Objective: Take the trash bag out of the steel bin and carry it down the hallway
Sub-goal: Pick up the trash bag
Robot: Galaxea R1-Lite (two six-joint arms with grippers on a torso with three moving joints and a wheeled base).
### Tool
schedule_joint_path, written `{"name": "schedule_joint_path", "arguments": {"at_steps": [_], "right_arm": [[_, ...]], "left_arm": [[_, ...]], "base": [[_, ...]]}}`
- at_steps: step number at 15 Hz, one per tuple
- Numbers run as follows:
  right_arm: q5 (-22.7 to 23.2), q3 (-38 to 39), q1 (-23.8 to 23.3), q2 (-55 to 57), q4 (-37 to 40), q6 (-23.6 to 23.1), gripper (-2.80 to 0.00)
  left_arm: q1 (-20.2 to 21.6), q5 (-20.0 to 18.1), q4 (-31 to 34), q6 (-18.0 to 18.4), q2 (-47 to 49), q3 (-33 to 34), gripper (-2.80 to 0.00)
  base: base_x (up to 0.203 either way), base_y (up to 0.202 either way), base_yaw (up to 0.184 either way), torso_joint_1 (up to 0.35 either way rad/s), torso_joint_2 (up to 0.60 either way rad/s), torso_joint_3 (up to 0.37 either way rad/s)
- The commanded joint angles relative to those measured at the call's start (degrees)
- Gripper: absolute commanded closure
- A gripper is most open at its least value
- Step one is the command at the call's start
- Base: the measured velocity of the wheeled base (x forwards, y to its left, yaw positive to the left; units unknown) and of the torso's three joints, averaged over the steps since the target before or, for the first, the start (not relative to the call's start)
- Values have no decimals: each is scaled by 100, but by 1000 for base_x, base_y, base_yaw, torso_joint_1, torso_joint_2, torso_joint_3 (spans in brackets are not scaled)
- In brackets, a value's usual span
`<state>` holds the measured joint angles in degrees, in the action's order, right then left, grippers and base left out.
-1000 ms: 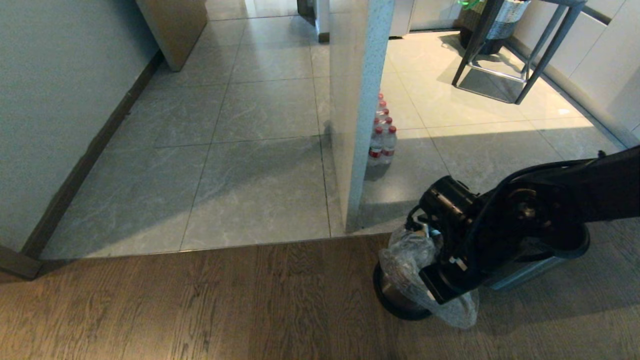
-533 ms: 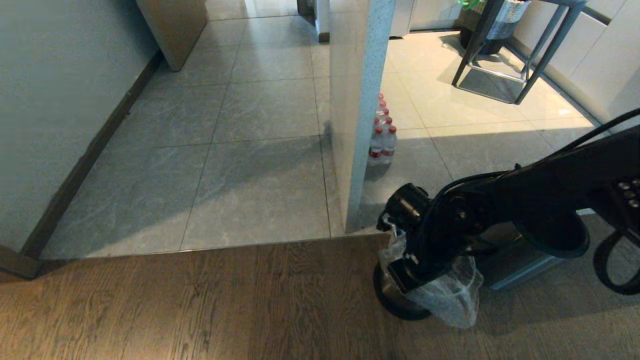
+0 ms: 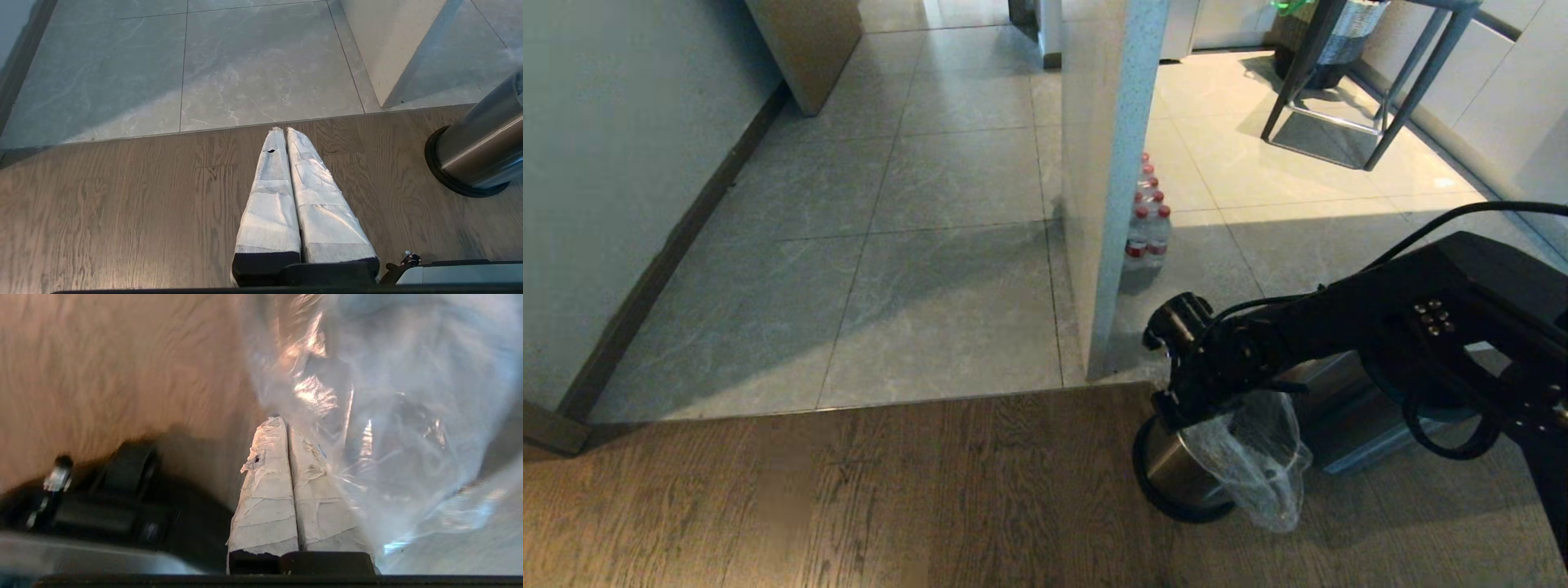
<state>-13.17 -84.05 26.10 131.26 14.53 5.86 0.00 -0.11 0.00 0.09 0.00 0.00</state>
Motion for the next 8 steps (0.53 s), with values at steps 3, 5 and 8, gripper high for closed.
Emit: {"name": "schedule_joint_path", "arguments": {"at_steps": [3,5,8], "right_arm": [[-509,66,-296,-310,-140,23,0],[-700,122,-358,-397,-370,50,0],[-1077,135,-457,-413,-824,54,0]], "left_arm": [[0,2,0,-1,0,0,0],[0,2,0,-1,0,0,0],[0,2,0,-1,0,0,0]], "base": [[0,0,0,0,0,0],[0,0,0,0,0,0],[0,0,0,0,0,0]]}}
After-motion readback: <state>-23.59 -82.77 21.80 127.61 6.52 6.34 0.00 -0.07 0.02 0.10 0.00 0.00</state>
